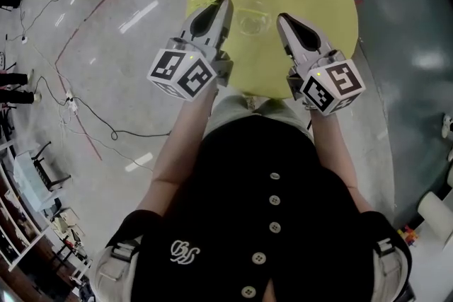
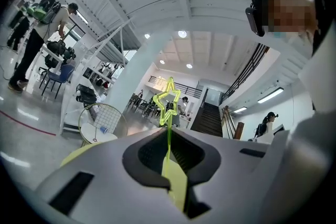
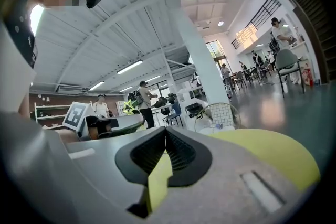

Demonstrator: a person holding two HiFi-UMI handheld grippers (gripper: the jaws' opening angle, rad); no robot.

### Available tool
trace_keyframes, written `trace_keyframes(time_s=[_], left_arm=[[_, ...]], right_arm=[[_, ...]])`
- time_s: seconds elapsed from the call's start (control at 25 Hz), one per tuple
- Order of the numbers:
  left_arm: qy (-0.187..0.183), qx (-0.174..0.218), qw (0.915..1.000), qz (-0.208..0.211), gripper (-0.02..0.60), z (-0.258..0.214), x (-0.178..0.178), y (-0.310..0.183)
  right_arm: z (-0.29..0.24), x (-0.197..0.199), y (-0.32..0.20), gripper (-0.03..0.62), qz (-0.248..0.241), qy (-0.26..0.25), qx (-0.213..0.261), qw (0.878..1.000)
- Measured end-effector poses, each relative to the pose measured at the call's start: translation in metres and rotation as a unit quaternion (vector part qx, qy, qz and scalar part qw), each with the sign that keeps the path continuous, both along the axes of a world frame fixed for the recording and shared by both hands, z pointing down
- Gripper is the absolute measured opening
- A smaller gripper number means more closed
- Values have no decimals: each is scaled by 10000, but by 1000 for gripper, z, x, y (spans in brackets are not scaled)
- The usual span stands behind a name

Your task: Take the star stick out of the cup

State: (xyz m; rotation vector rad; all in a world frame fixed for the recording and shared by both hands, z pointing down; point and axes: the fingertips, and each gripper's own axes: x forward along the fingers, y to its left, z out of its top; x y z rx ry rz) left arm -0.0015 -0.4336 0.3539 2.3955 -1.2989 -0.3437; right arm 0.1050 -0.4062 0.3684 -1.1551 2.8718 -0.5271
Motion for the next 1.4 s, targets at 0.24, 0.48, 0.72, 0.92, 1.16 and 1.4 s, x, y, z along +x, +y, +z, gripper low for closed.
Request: trace_keyframes(time_s=[0.24,0.48,0.72,0.92,1.16,1.4], left_arm=[[186,261,9995,-23,23,-26,1,10],[160,485,9986,-127,23,-43,-16,20],[217,851,9959,-233,23,-56,-26,29],[325,856,9953,-330,23,-49,-34,39],[349,773,9954,-439,23,-41,-41,41],[362,692,9957,-501,23,-39,-43,47]], right_arm=[[-13,9,3,3,-23,-6,87,10000],[-27,14,3,3,40,-14,295,9996],[-34,17,8,3,-15,-7,391,9992],[-29,13,17,3,-58,37,437,9990],[-37,3,23,3,-273,25,609,9978],[-36,3,32,3,-297,5,572,9979]])
